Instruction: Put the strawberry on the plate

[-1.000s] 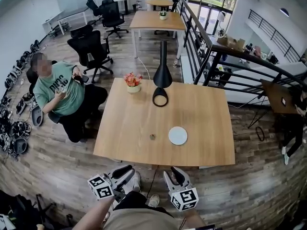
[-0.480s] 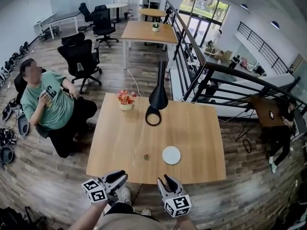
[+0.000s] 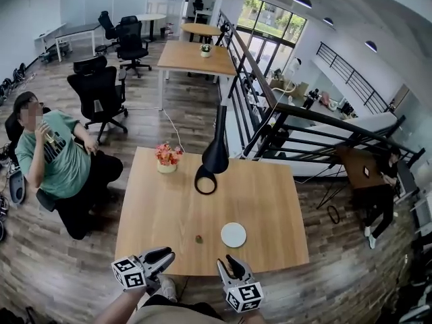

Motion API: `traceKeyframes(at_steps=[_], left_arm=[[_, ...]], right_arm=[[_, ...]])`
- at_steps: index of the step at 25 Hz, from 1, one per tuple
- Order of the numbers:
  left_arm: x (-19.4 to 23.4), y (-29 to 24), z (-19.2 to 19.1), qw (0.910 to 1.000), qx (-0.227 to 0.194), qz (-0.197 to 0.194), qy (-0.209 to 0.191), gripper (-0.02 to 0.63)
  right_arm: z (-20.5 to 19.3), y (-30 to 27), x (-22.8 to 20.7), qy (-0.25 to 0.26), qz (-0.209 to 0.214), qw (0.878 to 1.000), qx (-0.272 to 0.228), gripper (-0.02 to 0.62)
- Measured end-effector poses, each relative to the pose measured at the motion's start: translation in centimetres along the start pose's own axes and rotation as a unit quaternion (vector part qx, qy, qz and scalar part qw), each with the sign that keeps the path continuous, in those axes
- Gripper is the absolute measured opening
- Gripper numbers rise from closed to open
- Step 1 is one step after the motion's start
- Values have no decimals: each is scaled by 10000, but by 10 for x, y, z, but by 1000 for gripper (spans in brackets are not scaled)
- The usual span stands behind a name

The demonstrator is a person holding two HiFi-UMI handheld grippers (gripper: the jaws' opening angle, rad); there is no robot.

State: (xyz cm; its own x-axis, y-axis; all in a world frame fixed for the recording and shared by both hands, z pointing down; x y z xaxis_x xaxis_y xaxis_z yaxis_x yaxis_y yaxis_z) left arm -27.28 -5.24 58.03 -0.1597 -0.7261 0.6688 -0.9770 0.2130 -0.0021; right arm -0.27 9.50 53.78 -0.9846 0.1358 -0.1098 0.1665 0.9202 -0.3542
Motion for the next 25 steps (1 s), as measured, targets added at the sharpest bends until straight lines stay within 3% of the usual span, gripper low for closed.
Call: traceKeyframes(at_steps=[10, 18, 25], left_arm=[[10, 1, 13, 9999, -140, -80, -35, 91], [16, -3, 4, 9999, 53, -10, 100, 91], [15, -47, 1, 9999, 27, 119, 79, 92]], right_arm=[[6, -18, -5, 22, -115, 9999, -38, 123], [4, -27, -16, -18, -125, 9999, 13, 123], [-1, -40, -53, 54, 91, 9998, 179, 123]])
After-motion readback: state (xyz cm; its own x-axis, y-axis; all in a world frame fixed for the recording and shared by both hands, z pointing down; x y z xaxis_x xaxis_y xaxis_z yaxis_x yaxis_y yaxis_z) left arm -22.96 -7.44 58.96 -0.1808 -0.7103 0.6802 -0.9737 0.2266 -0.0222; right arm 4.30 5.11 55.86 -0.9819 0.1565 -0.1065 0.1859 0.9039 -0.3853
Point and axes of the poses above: the fingertips, and each gripper's own axes: y backward along the fingers, x to its left, z out of its top, the point moved 10 cm from there along y, backward along the fingers
